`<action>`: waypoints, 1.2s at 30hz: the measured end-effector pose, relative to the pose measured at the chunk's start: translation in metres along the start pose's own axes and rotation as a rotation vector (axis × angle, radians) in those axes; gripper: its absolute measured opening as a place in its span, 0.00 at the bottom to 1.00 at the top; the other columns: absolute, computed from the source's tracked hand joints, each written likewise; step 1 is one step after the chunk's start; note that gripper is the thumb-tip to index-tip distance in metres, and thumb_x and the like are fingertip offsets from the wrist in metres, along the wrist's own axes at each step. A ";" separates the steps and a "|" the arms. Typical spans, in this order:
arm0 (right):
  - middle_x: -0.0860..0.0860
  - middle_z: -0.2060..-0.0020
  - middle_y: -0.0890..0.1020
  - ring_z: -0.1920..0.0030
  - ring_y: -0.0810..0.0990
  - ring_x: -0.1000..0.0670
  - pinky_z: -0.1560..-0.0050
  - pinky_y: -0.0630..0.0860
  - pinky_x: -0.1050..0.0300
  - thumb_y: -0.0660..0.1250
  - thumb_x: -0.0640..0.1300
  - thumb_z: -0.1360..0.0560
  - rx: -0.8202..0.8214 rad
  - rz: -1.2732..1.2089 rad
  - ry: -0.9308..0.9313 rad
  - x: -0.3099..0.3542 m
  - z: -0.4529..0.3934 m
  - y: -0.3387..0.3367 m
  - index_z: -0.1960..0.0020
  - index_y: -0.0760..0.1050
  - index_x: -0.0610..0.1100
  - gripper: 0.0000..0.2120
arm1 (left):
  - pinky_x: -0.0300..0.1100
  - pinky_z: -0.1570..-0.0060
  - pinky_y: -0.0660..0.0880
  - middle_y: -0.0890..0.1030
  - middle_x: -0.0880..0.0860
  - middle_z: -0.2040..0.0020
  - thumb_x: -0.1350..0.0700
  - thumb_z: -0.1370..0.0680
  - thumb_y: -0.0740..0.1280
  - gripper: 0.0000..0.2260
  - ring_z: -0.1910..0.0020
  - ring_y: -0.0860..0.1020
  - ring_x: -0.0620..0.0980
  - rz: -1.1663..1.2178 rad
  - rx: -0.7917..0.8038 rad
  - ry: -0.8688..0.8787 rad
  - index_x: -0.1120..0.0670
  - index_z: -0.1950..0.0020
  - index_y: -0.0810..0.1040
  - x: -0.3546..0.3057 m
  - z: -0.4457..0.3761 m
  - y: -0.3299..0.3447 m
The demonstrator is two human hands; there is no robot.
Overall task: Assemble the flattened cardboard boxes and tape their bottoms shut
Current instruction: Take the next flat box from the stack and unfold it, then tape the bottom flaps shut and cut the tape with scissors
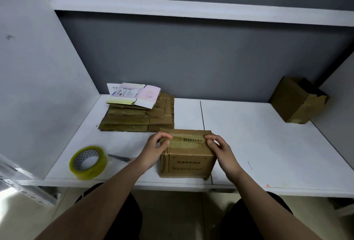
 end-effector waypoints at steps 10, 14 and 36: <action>0.48 0.44 0.77 0.40 0.74 0.48 0.46 0.67 0.60 0.64 0.43 0.22 -0.099 0.511 -0.062 0.028 -0.009 0.002 0.55 0.75 0.49 0.04 | 0.36 0.56 0.72 0.73 0.50 0.40 0.60 0.24 0.66 0.08 0.51 0.75 0.46 -0.327 -0.131 -0.054 0.46 0.54 0.77 -0.026 -0.006 0.000; 0.50 0.37 0.74 0.35 0.70 0.48 0.39 0.67 0.55 0.65 0.45 0.23 -0.103 0.820 -0.141 0.056 -0.011 0.008 0.49 0.79 0.49 0.06 | 0.38 0.45 0.70 0.70 0.52 0.38 0.59 0.24 0.68 0.08 0.42 0.73 0.49 -0.395 -0.121 0.014 0.46 0.51 0.78 -0.041 -0.006 -0.006; 0.50 0.45 0.82 0.45 0.78 0.46 0.50 0.75 0.55 0.61 0.45 0.22 0.471 1.027 -0.298 0.048 -0.057 0.284 0.45 0.79 0.49 0.10 | 0.56 0.33 0.61 0.68 0.55 0.28 0.48 0.25 0.59 0.30 0.32 0.69 0.57 -1.224 0.009 -0.417 0.43 0.23 0.54 0.113 0.068 -0.192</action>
Point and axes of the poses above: each hand's wrist, its own z-axis away from the middle knuckle, its own y-axis out of the palm, x = y × z, the point moved 3 cm from there along -z, towards the middle knuckle
